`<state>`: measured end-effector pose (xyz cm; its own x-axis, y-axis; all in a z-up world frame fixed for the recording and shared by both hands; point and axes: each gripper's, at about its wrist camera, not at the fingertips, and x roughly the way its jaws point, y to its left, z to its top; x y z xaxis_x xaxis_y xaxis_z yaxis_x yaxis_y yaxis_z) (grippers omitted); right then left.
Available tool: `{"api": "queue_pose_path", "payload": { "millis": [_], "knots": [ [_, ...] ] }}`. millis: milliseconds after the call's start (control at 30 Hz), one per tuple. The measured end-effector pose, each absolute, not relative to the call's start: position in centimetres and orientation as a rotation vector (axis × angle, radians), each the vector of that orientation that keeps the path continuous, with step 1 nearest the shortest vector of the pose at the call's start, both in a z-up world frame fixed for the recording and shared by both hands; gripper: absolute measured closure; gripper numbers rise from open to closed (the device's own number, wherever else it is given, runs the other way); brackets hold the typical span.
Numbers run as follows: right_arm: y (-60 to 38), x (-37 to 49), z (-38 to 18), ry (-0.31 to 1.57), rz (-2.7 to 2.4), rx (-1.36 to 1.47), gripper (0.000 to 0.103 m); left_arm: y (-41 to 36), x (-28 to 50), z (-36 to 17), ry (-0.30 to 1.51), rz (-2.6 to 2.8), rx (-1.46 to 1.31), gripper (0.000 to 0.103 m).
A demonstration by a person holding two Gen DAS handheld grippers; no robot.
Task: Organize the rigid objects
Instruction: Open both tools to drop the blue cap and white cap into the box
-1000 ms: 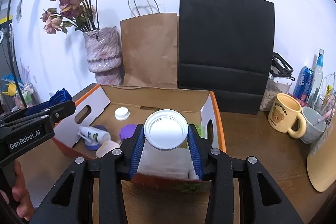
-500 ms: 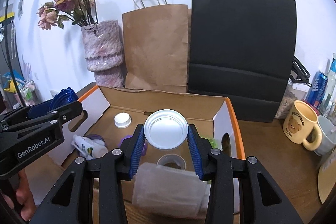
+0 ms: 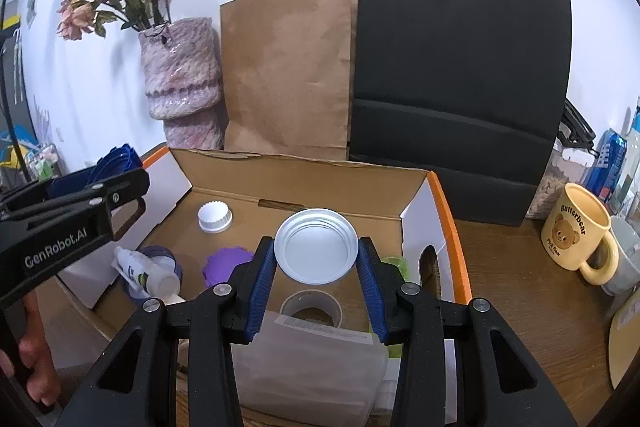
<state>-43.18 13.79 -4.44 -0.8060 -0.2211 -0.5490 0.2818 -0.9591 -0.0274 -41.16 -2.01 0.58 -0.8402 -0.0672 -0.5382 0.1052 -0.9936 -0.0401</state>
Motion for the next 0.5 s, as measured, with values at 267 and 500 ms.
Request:
{"api": "queue_pose_path", "payload": {
  "millis": [267,500],
  "knots": [
    [14.9,-43.0,-4.4,0.151,-2.803,0.838,0.000,-3.3,-40.6,1.2,0.118,-2.927,0.773,0.000],
    [15.1,-42.5,-3.8,0.142,-2.808,0.810,0.000,-3.7,-40.5,1.3,0.141,-2.908,0.790,0.000]
  ]
}}
